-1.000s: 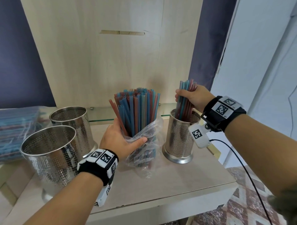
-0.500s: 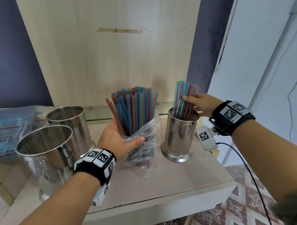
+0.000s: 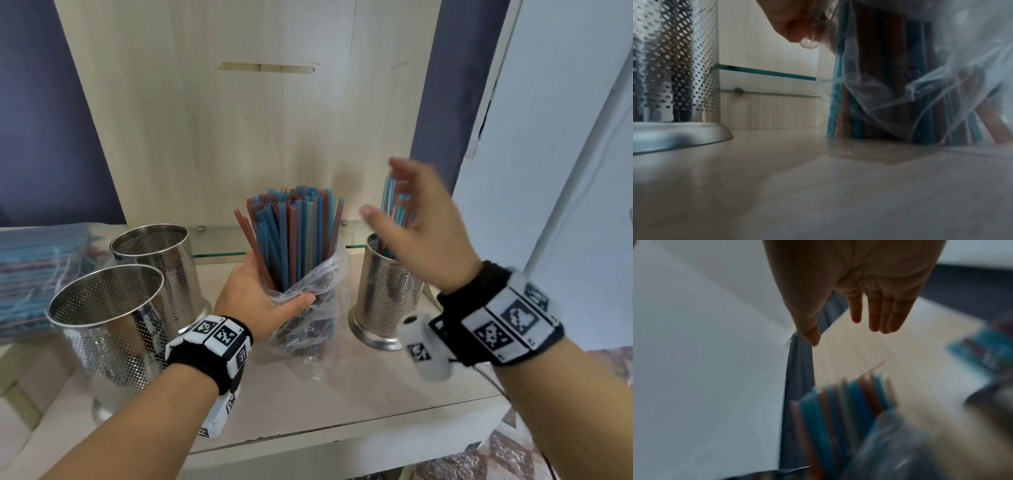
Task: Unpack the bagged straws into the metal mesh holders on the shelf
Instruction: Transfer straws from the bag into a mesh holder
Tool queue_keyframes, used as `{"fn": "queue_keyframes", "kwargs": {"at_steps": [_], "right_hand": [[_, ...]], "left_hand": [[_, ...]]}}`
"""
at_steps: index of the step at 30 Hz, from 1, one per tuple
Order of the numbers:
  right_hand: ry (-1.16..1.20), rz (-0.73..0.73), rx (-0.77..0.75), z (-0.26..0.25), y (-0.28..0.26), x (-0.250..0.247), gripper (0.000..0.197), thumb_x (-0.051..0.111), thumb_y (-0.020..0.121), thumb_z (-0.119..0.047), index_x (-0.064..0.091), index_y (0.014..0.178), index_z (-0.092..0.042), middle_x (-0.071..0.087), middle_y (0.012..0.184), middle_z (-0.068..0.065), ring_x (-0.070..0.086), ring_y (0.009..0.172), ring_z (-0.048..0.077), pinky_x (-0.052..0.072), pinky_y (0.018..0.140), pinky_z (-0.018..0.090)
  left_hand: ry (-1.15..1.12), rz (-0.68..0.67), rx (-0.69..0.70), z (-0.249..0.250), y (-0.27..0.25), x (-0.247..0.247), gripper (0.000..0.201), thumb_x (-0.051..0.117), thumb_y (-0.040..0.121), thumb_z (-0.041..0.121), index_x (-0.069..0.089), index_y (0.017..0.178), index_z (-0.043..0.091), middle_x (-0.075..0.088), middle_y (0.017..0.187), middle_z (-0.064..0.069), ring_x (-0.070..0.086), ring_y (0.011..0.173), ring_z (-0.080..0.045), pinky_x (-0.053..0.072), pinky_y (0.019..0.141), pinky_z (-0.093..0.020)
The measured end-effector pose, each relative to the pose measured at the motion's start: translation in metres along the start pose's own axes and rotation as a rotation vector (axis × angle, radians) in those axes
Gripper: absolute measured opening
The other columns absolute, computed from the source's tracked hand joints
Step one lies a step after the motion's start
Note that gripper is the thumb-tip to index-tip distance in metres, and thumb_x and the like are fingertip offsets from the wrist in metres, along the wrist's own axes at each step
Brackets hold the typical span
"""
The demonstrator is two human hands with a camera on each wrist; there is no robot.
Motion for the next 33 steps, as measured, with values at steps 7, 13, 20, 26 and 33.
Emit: {"fn": "queue_keyframes", "kwargs": {"at_steps": [7, 13, 20, 26, 33], "right_hand": [[0.270, -0.367, 0.332, -0.003, -0.013, 0.085, 0.140, 0.087, 0.063, -0.049, -0.014, 0.154, -0.016, 0.005, 0.164, 0.002, 0.009, 0.150, 0.016, 0.018, 0.120, 0.034], [0.350, -0.155, 0.315, 0.001, -0.008, 0.100, 0.090, 0.086, 0.073, -0.024, 0.032, 0.144, -0.011, 0.056, 0.127, -0.002, 0.058, 0.109, 0.002, 0.044, 0.088, 0.008], [0.265, -0.049, 0.269, 0.005, -0.011, 0.107, 0.030, 0.072, 0.085, -0.020, 0.060, 0.112, -0.014, 0.066, 0.095, -0.004, 0.060, 0.082, 0.004, 0.044, 0.066, 0.004], [0.208, -0.029, 0.243, 0.004, -0.005, 0.102, 0.017, 0.069, 0.084, -0.015, 0.064, 0.085, 0.001, 0.067, 0.076, 0.014, 0.061, 0.068, 0.024, 0.050, 0.059, 0.028], [0.178, -0.102, 0.228, 0.005, 0.013, 0.097, 0.020, 0.065, 0.086, -0.016, 0.062, 0.088, 0.004, 0.063, 0.073, 0.017, 0.057, 0.066, 0.023, 0.050, 0.063, 0.042]], "left_hand": [[-0.060, 0.011, 0.080, 0.007, -0.001, -0.004, 0.100, 0.083, 0.055, 0.063, 0.039, 0.137, 0.028, 0.053, 0.113, 0.023, 0.052, 0.103, 0.001, 0.045, 0.086, -0.022], [-0.062, 0.012, 0.076, 0.006, 0.000, -0.005, 0.102, 0.084, 0.050, 0.065, 0.042, 0.135, 0.026, 0.055, 0.107, 0.022, 0.054, 0.099, 0.001, 0.045, 0.082, -0.018], [-0.047, 0.009, 0.062, 0.002, 0.002, -0.003, 0.104, 0.084, 0.046, 0.069, 0.043, 0.132, 0.027, 0.060, 0.114, 0.014, 0.059, 0.105, -0.006, 0.052, 0.088, -0.028], [-0.023, -0.009, 0.022, -0.004, 0.003, 0.001, 0.112, 0.077, 0.042, 0.079, 0.038, 0.133, 0.028, 0.059, 0.116, 0.010, 0.059, 0.109, -0.012, 0.053, 0.091, -0.038], [0.000, 0.008, 0.032, -0.004, 0.002, 0.000, 0.107, 0.078, 0.046, 0.076, 0.037, 0.132, 0.027, 0.059, 0.115, 0.010, 0.058, 0.110, -0.013, 0.053, 0.092, -0.038]]}}
Point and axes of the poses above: each hand's wrist, its own y-axis towards the middle knuckle, its own x-axis out of the palm, z = x × y, the point moved 5 cm from there along y, towards the middle knuckle
